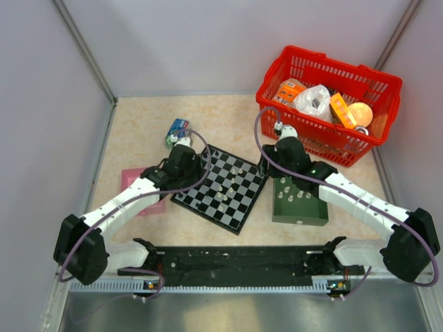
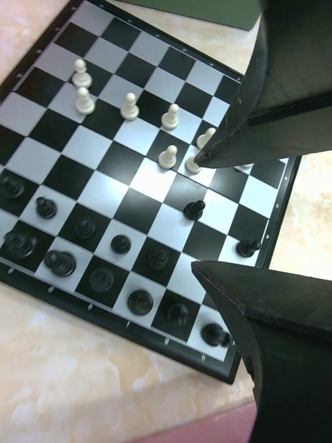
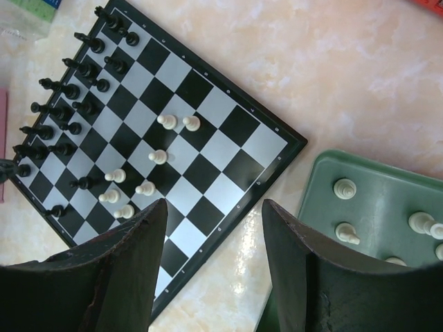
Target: Set up the chess pieces on the board
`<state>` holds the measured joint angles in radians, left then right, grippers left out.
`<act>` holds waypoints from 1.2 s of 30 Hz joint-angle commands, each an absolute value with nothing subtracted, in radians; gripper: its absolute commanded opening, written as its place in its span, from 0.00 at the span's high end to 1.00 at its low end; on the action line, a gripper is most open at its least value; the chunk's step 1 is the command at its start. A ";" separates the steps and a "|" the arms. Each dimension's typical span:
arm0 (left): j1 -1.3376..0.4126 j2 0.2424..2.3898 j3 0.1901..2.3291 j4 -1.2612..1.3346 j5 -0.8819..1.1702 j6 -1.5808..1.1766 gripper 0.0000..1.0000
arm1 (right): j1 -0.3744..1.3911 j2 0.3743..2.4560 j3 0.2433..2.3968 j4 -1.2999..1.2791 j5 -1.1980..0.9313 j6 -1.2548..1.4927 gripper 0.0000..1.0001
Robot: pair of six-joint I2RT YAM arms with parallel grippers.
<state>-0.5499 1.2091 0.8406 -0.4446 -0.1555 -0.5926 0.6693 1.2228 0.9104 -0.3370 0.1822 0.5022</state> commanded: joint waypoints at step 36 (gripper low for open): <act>-0.666 1.471 0.888 -0.411 -0.170 -0.638 0.82 | 0.664 1.213 0.927 -0.316 0.189 0.508 0.42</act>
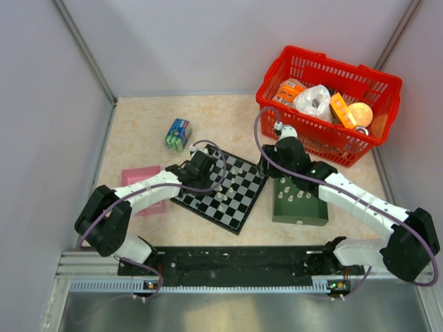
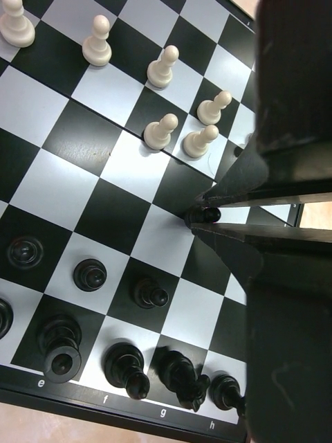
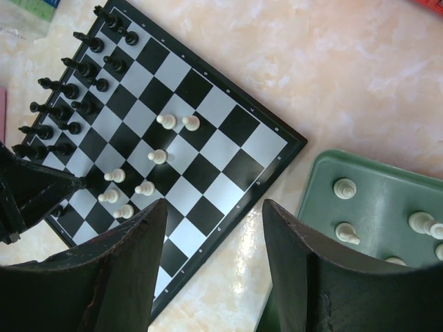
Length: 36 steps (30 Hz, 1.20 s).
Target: Set up the chess pieces on the board
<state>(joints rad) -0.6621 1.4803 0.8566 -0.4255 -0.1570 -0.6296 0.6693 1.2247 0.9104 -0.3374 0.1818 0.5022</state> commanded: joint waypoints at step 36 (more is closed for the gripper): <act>-0.652 1.414 0.834 -0.520 -0.407 -0.658 0.95 | 0.664 1.206 0.920 -0.316 0.176 0.514 0.42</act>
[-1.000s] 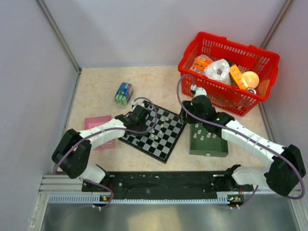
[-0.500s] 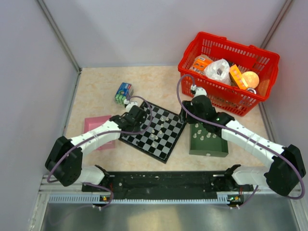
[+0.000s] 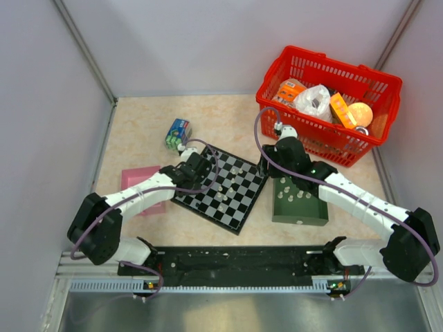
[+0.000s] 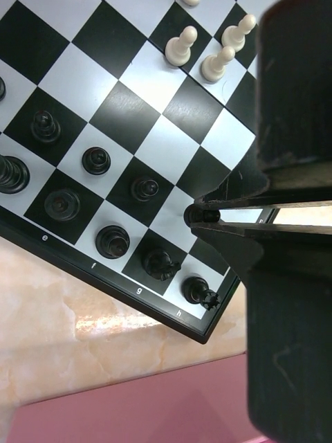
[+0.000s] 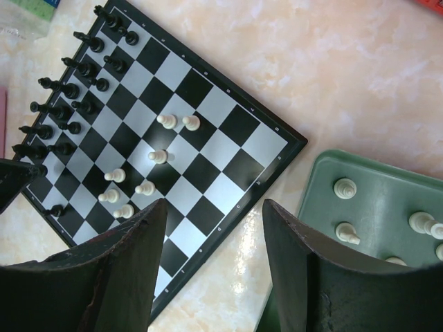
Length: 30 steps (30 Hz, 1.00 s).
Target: Set up the chess pieces on the board
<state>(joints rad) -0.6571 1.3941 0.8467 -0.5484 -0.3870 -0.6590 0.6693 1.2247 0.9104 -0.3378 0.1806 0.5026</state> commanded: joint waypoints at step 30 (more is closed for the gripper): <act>-0.644 1.396 0.842 -0.517 -0.400 -0.664 0.56 | 0.664 1.203 0.917 -0.314 0.176 0.512 0.42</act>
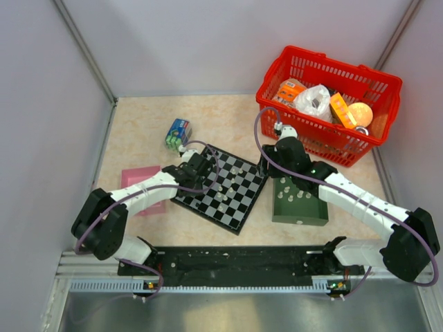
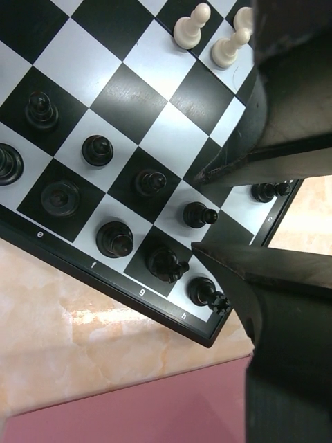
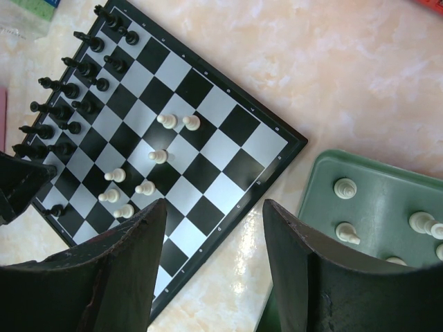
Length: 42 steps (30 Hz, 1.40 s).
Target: Set up the chess pieces on the board
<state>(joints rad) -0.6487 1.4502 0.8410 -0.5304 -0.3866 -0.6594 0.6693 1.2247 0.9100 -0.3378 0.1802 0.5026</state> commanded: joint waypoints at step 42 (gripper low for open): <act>-0.670 1.327 0.746 -0.522 -0.204 -0.713 0.64 | 0.664 1.213 0.916 -0.310 0.176 0.514 0.41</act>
